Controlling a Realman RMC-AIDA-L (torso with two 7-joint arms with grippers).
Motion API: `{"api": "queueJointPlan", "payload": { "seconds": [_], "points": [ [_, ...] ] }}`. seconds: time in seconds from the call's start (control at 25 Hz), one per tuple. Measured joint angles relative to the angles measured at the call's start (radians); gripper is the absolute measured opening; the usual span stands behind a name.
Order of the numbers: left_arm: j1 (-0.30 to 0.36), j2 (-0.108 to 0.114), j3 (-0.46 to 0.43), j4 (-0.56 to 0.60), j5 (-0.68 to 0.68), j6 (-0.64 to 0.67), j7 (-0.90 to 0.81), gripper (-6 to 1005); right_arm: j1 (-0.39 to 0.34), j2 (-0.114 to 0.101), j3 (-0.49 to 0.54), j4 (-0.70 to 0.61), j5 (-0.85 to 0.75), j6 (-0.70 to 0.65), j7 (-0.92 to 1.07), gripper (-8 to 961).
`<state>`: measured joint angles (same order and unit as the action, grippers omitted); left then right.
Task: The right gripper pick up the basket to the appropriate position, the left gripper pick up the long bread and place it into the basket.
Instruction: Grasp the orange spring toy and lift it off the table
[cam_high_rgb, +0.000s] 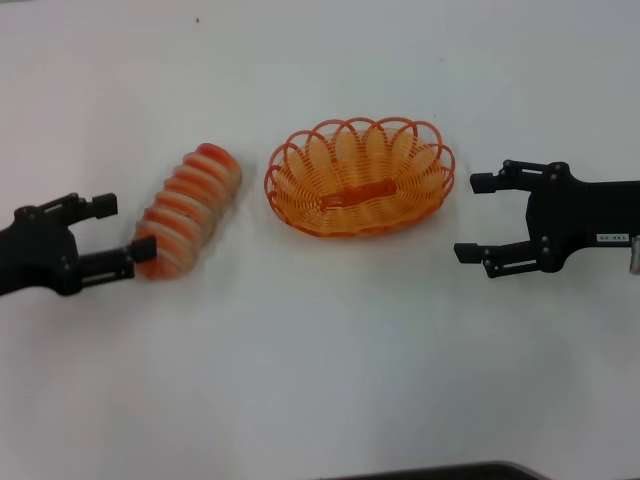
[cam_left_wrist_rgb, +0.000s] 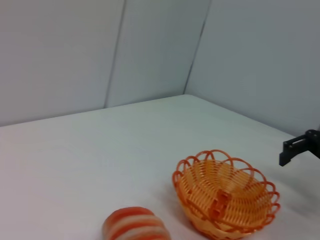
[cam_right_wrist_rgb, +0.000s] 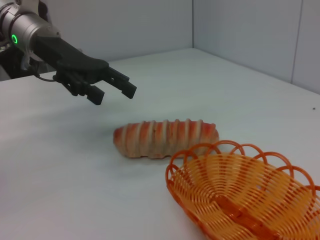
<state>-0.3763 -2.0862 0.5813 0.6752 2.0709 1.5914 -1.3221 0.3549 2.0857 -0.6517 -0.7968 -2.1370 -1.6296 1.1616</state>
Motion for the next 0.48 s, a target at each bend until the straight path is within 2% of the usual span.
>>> {"api": "queueJointPlan", "payload": {
  "seconds": [0.16,0.2,0.24,0.36,0.4,0.48],
  "points": [
    [-0.036,0.012,0.002,0.036,0.001,-0.05,-0.223,872,0.001,-0.001,0.016,0.0,0.001,0.0,0.012,954],
    [-0.057,0.028,0.016,0.069,0.007,-0.054,-0.352,872,0.002,-0.001,0.019,0.0,0.001,0.001,0.019,953],
    [-0.057,0.028,0.016,0.069,0.007,-0.054,-0.352,872,0.003,-0.001,0.02,0.0,0.0,0.001,0.027,953],
    [-0.094,0.056,0.051,0.129,0.055,-0.037,-0.558,872,0.005,-0.002,0.021,-0.004,-0.002,0.001,0.044,953],
    [-0.094,0.056,0.051,0.129,0.055,-0.037,-0.558,872,0.006,-0.002,0.022,-0.004,-0.002,0.001,0.047,953],
    [-0.16,0.085,0.114,0.181,0.153,-0.018,-0.764,873,0.008,-0.002,0.024,-0.004,-0.002,0.003,0.049,953]
  ]
}}
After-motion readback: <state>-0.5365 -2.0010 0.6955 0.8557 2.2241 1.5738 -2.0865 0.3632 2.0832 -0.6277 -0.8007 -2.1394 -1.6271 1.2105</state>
